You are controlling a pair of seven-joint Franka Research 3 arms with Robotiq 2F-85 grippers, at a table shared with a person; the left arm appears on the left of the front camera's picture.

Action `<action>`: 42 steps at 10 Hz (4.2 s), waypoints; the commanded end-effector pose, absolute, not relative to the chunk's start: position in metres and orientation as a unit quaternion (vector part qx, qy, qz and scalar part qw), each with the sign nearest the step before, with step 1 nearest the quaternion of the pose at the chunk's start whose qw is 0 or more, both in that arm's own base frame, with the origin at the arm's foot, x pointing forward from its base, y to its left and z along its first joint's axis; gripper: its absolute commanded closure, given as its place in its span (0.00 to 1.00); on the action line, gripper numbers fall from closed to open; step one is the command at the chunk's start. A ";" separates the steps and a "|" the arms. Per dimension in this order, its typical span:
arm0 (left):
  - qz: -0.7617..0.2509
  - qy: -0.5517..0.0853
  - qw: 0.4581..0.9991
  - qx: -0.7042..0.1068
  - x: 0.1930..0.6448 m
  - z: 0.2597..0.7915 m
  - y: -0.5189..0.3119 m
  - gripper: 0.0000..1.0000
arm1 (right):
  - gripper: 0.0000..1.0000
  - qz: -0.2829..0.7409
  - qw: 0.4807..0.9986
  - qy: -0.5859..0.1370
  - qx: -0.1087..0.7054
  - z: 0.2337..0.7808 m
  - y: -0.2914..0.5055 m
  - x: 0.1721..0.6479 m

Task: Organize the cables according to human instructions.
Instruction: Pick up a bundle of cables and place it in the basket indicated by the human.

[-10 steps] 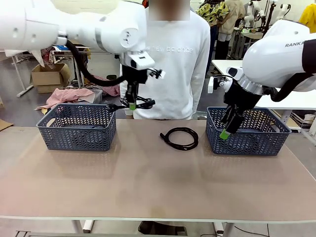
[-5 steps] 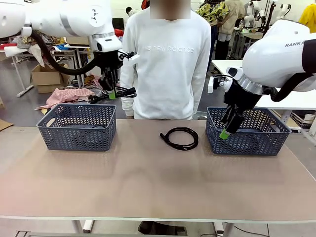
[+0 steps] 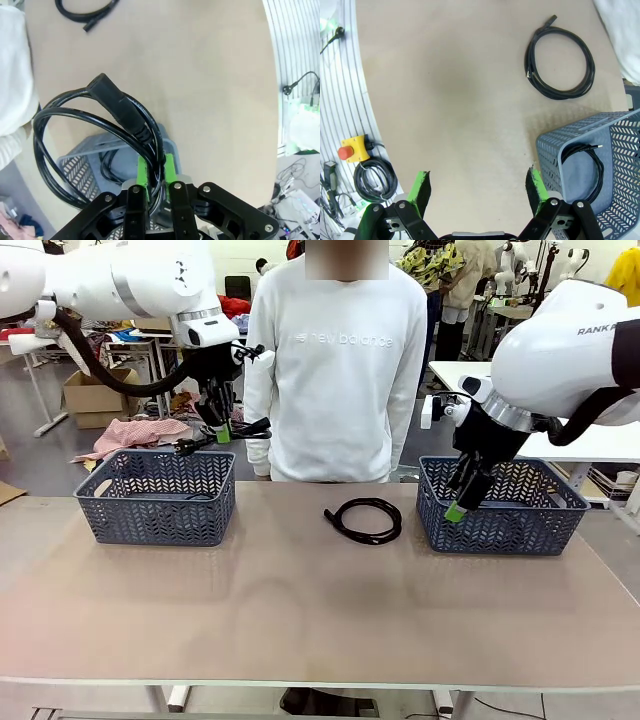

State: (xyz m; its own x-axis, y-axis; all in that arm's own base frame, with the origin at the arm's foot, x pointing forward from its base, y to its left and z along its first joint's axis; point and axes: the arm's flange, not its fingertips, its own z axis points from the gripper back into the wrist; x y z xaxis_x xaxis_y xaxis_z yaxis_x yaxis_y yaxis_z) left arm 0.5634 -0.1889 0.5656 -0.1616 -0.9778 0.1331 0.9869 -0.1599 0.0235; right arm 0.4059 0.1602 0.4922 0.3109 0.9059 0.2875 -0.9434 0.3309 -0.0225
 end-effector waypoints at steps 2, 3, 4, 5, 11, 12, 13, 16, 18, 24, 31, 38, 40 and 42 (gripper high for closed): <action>-0.768 -0.051 0.638 -0.034 0.564 0.569 -0.187 1.00 | 0.00 0.574 0.806 -0.124 0.074 0.495 0.162 0.407; -0.762 -0.052 0.644 -0.043 0.563 0.566 -0.191 0.85 | 0.00 0.574 0.806 -0.124 0.074 0.495 0.162 0.407; -0.753 -0.058 0.654 -0.032 0.568 0.563 -0.172 0.85 | 0.00 0.574 0.806 -0.124 0.074 0.495 0.162 0.407; -0.753 -0.059 0.655 -0.029 0.566 0.562 -0.155 0.85 | 0.00 0.574 0.806 -0.124 0.074 0.495 0.162 0.407; -0.743 -0.075 0.665 0.010 0.558 0.536 -0.085 0.85 | 0.00 0.574 0.806 -0.124 0.074 0.495 0.162 0.407; -0.741 -0.075 0.667 0.015 0.558 0.530 -0.076 0.85 | 0.00 0.574 0.806 -0.124 0.074 0.495 0.162 0.407; -0.735 -0.077 0.673 0.015 0.560 0.524 -0.065 0.85 | 0.00 0.574 0.806 -0.124 0.074 0.495 0.162 0.407; -0.722 -0.074 0.688 0.009 0.567 0.505 -0.043 0.85 | 0.00 0.574 0.806 -0.124 0.074 0.495 0.162 0.407; -0.711 -0.083 0.698 0.012 0.578 0.497 -0.033 0.85 | 0.00 0.574 0.806 -0.124 0.074 0.495 0.162 0.407; -0.703 -0.080 0.707 0.016 0.598 0.486 -0.038 0.85 | 0.00 0.574 0.806 -0.124 0.074 0.495 0.162 0.407; -0.701 -0.069 0.709 0.011 0.606 0.481 -0.044 0.28 | 0.00 0.574 0.806 -0.124 0.074 0.495 0.162 0.407; -0.726 -0.015 0.687 -0.022 0.606 0.503 -0.049 0.00 | 0.00 0.574 0.806 -0.124 0.074 0.495 0.162 0.407; -0.727 -0.019 0.685 -0.027 0.602 0.510 -0.051 0.00 | 0.00 0.574 0.806 -0.124 0.074 0.495 0.162 0.407; -0.719 -0.035 0.693 -0.038 0.599 0.520 -0.053 0.00 | 0.00 0.574 0.806 -0.124 0.074 0.495 0.162 0.407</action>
